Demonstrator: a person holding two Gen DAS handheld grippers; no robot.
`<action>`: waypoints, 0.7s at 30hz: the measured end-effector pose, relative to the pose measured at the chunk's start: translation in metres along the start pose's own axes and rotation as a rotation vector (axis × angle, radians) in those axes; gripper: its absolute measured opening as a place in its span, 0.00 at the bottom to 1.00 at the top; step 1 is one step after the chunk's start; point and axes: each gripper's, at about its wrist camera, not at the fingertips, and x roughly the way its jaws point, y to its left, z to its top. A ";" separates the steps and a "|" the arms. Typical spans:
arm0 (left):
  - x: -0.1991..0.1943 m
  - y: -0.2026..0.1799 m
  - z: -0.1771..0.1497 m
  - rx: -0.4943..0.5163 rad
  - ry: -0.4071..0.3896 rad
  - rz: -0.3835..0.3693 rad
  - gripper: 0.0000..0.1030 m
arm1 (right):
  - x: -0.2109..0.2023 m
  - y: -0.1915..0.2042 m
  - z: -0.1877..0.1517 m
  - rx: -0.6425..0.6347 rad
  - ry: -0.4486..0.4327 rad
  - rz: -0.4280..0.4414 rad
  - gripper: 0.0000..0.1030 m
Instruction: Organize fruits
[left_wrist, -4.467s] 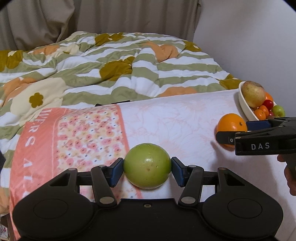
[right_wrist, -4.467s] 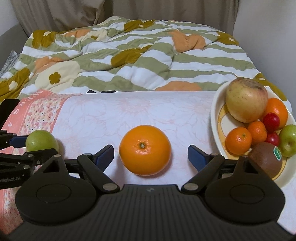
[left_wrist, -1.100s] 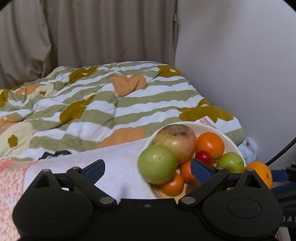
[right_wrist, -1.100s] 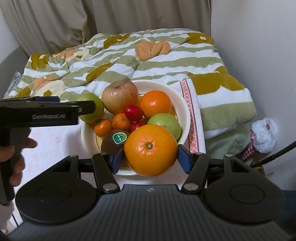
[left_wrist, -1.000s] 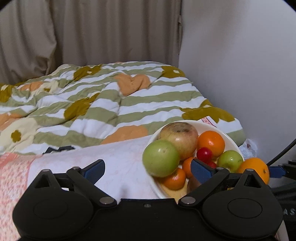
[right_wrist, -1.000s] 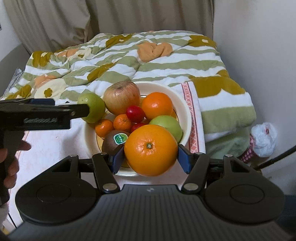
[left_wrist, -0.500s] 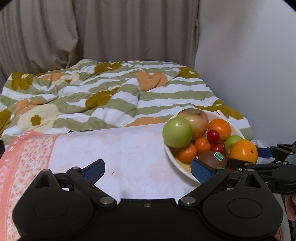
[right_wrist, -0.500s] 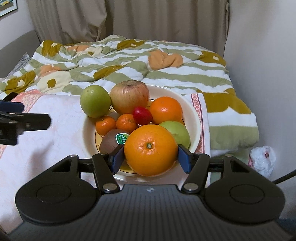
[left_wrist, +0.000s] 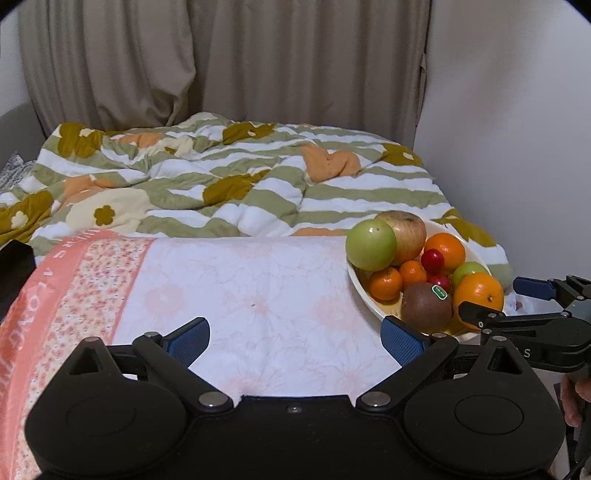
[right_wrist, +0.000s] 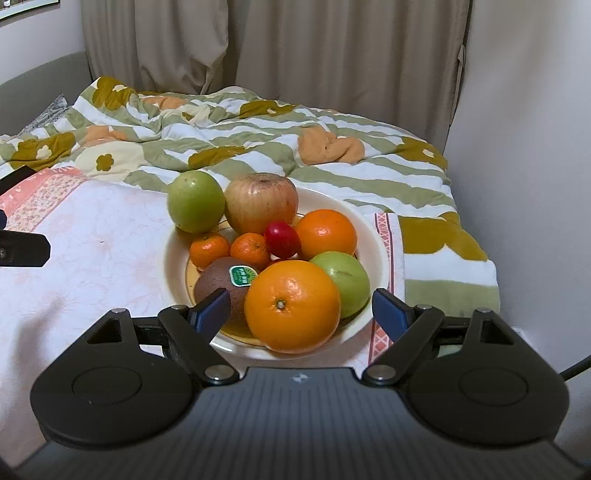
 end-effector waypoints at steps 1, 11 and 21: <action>-0.005 0.002 0.000 -0.005 -0.009 0.002 0.98 | -0.004 0.002 0.001 -0.002 -0.004 0.004 0.96; -0.068 0.040 0.006 -0.009 -0.132 0.011 0.98 | -0.063 0.040 0.025 0.027 -0.028 0.025 0.96; -0.123 0.079 -0.008 0.041 -0.202 -0.008 0.99 | -0.133 0.091 0.033 0.104 -0.044 -0.014 1.00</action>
